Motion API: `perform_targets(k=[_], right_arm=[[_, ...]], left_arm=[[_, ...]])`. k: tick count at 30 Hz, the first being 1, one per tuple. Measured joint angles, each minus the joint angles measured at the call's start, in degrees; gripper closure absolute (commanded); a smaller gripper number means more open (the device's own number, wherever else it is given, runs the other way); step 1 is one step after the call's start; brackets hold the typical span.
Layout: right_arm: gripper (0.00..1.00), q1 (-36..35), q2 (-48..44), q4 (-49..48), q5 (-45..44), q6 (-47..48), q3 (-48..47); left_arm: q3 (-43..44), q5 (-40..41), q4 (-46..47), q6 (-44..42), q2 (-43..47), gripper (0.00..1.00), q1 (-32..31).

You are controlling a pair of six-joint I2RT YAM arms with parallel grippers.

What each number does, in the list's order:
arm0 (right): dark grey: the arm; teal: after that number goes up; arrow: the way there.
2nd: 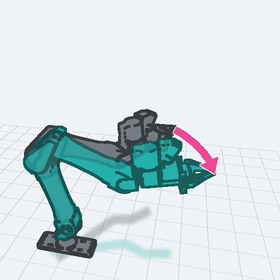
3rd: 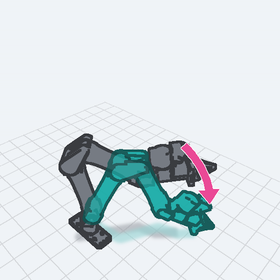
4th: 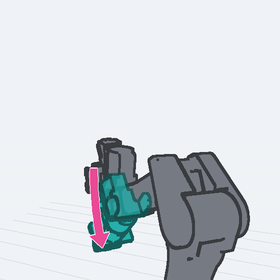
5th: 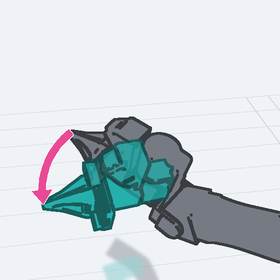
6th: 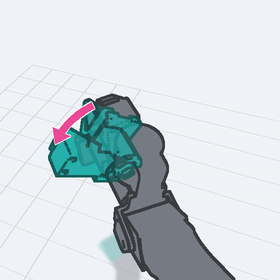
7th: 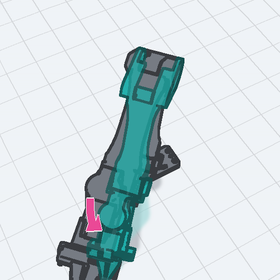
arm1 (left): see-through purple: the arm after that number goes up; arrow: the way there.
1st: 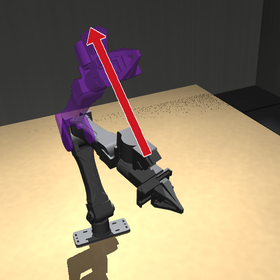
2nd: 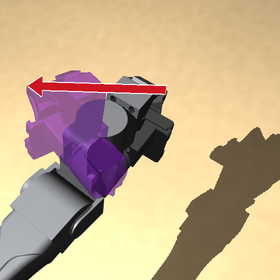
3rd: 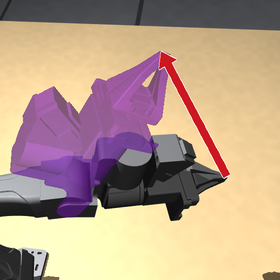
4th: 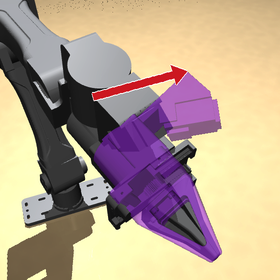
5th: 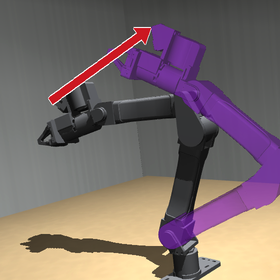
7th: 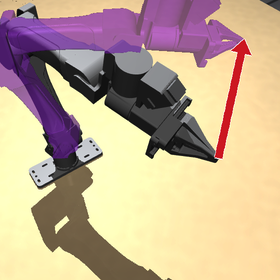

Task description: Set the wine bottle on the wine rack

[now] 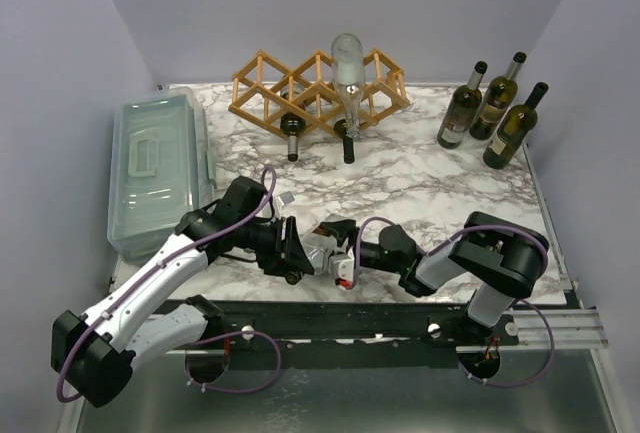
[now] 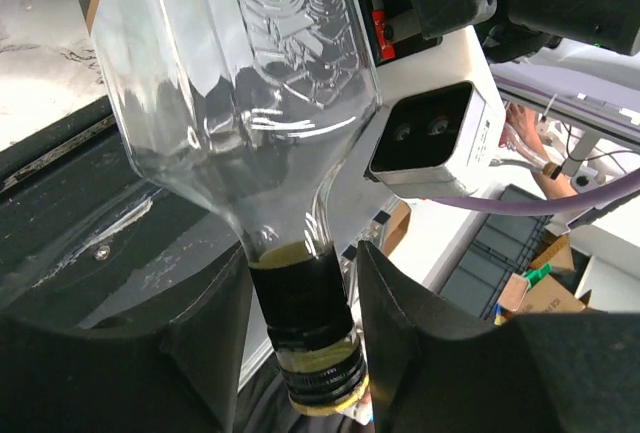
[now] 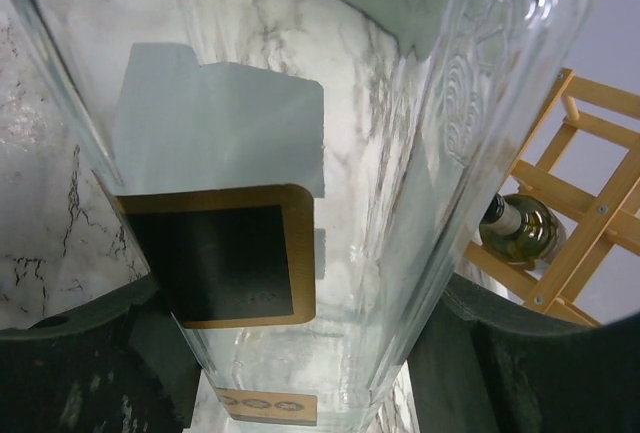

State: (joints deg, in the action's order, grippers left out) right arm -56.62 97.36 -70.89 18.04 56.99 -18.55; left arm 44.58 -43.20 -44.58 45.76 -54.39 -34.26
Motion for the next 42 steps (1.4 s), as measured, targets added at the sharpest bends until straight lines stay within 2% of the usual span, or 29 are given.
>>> perform_targets(k=[3, 5, 8, 10, 11, 13, 14, 15, 16, 20, 23, 29, 36, 42], right_arm=[[1.00, -0.04, -0.37, 1.25, 0.37, 0.68, -0.61], [0.99, -0.04, -0.46, 2.14, 0.50, 1.38, -1.40], [0.99, -0.04, -0.66, 3.56, 0.52, 2.32, -2.47], [0.99, 0.02, -1.07, 4.46, 0.44, 3.82, -2.84], [0.93, 0.13, -1.44, 4.70, 0.48, 4.85, -2.84], [0.46, 0.11, -1.99, 5.77, 0.48, 6.16, -2.82], [0.29, 0.09, -2.12, 5.95, 0.44, 6.08, -2.82], [0.03, 0.09, -2.21, 5.95, 0.42, 5.90, -2.73], [0.00, 0.09, -2.34, 5.57, 0.33, 5.38, -2.49], [0.00, -0.22, -3.65, -0.35, -0.13, 1.90, -0.26], [0.00, -0.46, -6.36, -0.31, -0.22, 0.22, 1.05], [0.00, -1.07, -16.17, 13.77, -0.13, -1.60, -0.24], [0.00, -1.14, -22.27, 28.96, -0.17, -4.68, -2.73], [0.00, -1.18, -23.43, 34.64, -1.07, -12.33, -3.63]], left_arm=[[-0.09, -0.61, 0.70, -0.24, -1.44, 0.49, -0.15], [-0.13, -0.83, 0.90, -0.35, -2.03, 0.51, -0.28], [-0.37, -0.98, 0.94, -0.46, -2.43, 0.72, -0.39], [-0.55, -0.46, -0.07, -0.07, -2.47, 0.93, -0.37], [-0.74, 0.26, -1.22, 0.52, -2.47, 1.00, -0.31], [-1.22, 0.68, -1.90, 0.87, -2.49, 1.00, -0.07], [-1.22, 0.90, -1.92, 0.87, -2.40, 1.00, -0.11], [-1.22, 1.07, -1.81, 0.85, -2.16, 1.00, -0.13], [-1.22, 1.25, -1.79, 0.76, -1.92, 1.00, -0.17], [-1.22, 2.89, -1.55, 0.26, 0.07, 1.00, -0.70], [-1.22, 3.58, -1.33, 0.24, 1.57, 1.00, -0.76], [-1.20, 6.82, -1.60, 0.59, 5.01, 1.00, -0.96], [-0.76, 15.21, -4.61, 0.96, 9.22, 1.00, -0.94], [2.64, 20.70, -9.25, 1.07, 12.15, 1.00, -0.94]])
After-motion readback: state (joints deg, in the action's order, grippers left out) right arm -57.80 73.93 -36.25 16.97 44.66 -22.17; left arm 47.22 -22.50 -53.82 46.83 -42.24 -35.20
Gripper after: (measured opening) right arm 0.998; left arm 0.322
